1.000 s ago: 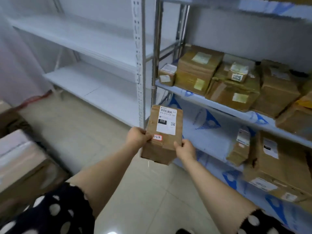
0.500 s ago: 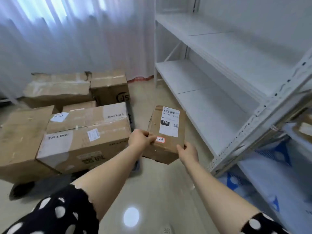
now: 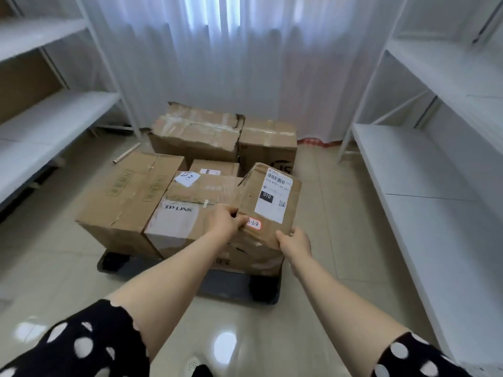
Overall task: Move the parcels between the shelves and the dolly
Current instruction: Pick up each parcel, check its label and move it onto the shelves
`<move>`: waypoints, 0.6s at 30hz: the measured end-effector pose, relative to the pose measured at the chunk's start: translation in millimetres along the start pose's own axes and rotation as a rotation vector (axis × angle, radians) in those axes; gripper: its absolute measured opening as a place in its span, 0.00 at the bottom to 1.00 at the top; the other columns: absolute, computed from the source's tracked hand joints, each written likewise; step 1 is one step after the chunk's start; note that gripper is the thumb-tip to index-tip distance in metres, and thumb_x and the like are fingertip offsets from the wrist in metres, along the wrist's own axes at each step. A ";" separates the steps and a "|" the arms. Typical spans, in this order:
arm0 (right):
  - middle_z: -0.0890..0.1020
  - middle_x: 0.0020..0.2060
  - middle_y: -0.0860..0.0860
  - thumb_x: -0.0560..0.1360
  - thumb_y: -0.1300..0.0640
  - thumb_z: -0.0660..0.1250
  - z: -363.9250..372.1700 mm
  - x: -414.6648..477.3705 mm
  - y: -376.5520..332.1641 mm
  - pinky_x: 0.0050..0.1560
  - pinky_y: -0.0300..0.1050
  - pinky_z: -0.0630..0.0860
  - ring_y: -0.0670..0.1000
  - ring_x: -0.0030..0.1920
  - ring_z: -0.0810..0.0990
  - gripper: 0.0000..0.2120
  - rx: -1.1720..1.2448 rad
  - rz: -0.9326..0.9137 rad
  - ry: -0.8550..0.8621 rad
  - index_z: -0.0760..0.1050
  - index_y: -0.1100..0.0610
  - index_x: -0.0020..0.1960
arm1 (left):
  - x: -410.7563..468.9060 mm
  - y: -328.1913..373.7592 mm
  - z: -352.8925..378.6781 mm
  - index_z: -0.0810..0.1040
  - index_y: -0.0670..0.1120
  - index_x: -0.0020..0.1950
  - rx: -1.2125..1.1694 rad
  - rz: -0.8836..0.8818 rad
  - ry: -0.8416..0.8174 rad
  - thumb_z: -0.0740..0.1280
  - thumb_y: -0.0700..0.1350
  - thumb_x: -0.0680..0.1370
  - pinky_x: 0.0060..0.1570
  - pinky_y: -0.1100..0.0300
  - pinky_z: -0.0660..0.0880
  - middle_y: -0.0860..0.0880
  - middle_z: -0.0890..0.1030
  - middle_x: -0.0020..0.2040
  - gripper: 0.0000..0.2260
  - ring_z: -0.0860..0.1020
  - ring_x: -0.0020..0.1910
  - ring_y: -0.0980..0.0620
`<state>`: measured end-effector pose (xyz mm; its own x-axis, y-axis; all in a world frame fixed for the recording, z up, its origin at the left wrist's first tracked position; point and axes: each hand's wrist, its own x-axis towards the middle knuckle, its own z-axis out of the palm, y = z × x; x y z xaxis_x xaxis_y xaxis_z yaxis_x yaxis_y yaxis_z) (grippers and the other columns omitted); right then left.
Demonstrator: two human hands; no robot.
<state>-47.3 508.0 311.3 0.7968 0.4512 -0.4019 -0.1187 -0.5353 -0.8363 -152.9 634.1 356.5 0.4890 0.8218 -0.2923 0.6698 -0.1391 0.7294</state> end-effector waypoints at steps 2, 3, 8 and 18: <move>0.81 0.52 0.50 0.76 0.58 0.64 36.3 12.1 -23.5 0.38 0.39 0.71 0.51 0.48 0.78 0.12 0.010 -0.008 -0.010 0.75 0.58 0.59 | 23.0 -13.5 -32.3 0.82 0.48 0.57 0.006 0.016 0.037 0.72 0.50 0.74 0.51 0.58 0.74 0.50 0.83 0.53 0.14 0.78 0.53 0.49; 0.81 0.52 0.50 0.75 0.57 0.65 56.4 18.4 -34.5 0.35 0.38 0.69 0.50 0.48 0.78 0.13 0.006 -0.006 -0.020 0.76 0.58 0.58 | 36.4 -22.3 -48.8 0.82 0.48 0.58 0.001 0.009 0.043 0.72 0.50 0.74 0.52 0.57 0.74 0.50 0.83 0.54 0.14 0.78 0.53 0.49; 0.81 0.51 0.50 0.74 0.55 0.65 158.4 42.3 -91.4 0.52 0.48 0.77 0.52 0.50 0.79 0.13 0.018 0.022 -0.105 0.74 0.58 0.58 | 104.0 -65.2 -133.9 0.83 0.46 0.56 -0.033 -0.031 0.060 0.72 0.48 0.74 0.54 0.53 0.77 0.48 0.83 0.52 0.12 0.79 0.51 0.49; 0.77 0.53 0.52 0.76 0.59 0.65 307.1 112.4 -179.6 0.57 0.51 0.76 0.52 0.54 0.77 0.11 -0.044 -0.033 -0.269 0.67 0.55 0.55 | 216.0 -130.3 -235.7 0.84 0.41 0.49 -0.137 -0.210 0.153 0.72 0.44 0.74 0.41 0.59 0.71 0.45 0.84 0.46 0.08 0.78 0.43 0.50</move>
<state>-118.4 874.2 301.7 0.6132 0.6394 -0.4638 -0.0647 -0.5446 -0.8362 -266.2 960.0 344.0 0.2511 0.9000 -0.3564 0.6604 0.1099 0.7428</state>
